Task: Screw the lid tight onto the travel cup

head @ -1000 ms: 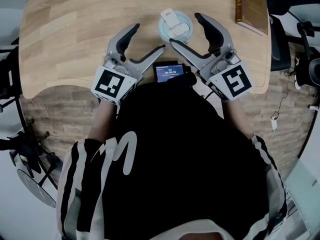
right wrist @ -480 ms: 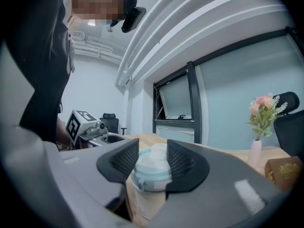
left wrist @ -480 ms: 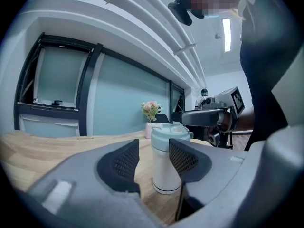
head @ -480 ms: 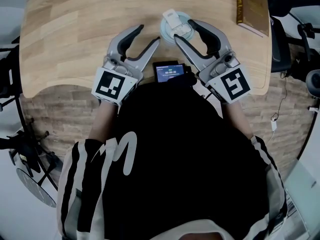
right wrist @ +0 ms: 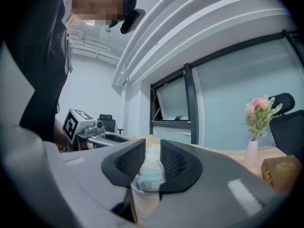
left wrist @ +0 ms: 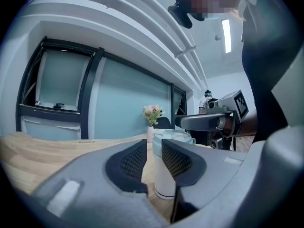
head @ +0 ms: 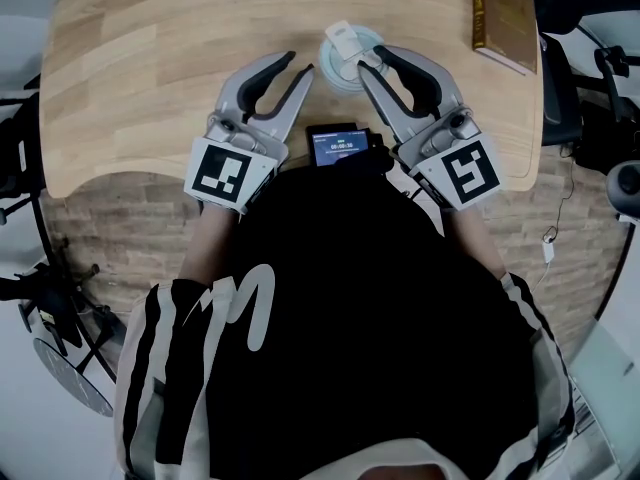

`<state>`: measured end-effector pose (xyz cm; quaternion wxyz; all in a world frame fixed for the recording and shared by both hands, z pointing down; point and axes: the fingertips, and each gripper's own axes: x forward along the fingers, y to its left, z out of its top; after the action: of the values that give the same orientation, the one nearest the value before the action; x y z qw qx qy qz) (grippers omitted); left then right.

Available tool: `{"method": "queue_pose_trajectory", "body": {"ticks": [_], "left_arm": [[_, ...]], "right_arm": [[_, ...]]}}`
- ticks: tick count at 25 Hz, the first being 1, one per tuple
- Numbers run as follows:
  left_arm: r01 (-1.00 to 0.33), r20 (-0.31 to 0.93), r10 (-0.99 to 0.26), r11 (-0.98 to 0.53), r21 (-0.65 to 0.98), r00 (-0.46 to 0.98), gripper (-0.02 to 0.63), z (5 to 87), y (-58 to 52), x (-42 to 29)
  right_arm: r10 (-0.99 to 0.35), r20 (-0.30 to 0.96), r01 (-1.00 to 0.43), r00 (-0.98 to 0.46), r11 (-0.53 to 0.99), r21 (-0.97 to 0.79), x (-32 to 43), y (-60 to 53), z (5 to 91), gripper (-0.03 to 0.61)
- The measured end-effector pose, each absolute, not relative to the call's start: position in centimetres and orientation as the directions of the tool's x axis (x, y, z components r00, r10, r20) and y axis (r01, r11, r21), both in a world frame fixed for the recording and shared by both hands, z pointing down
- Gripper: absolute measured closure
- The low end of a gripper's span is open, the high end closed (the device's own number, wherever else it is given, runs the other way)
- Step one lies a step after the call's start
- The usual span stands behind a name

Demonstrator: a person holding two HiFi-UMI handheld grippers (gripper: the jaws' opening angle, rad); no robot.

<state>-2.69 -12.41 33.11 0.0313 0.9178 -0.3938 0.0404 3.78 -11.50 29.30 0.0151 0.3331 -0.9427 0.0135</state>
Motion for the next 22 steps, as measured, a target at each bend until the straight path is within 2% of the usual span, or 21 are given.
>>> {"method": "queue_pose_trajectory", "body": {"ticks": [9, 22], "left_arm": [[-0.727, 0.073, -0.724, -0.685, 0.037, 0.686, 0.563, 32.3, -12.4, -2.4], [-0.733, 0.079, -0.730, -0.680, 0.019, 0.679, 0.604, 32.3, -12.5, -1.9]], "right_arm": [[-0.627, 0.038, -0.628, -0.778, 0.777, -0.037, 3.7, -11.3, 29.4, 0.525], [-0.657, 0.001, -0.655, -0.754, 0.751, -0.088, 4.6, -11.5, 28.3, 0.578]]}}
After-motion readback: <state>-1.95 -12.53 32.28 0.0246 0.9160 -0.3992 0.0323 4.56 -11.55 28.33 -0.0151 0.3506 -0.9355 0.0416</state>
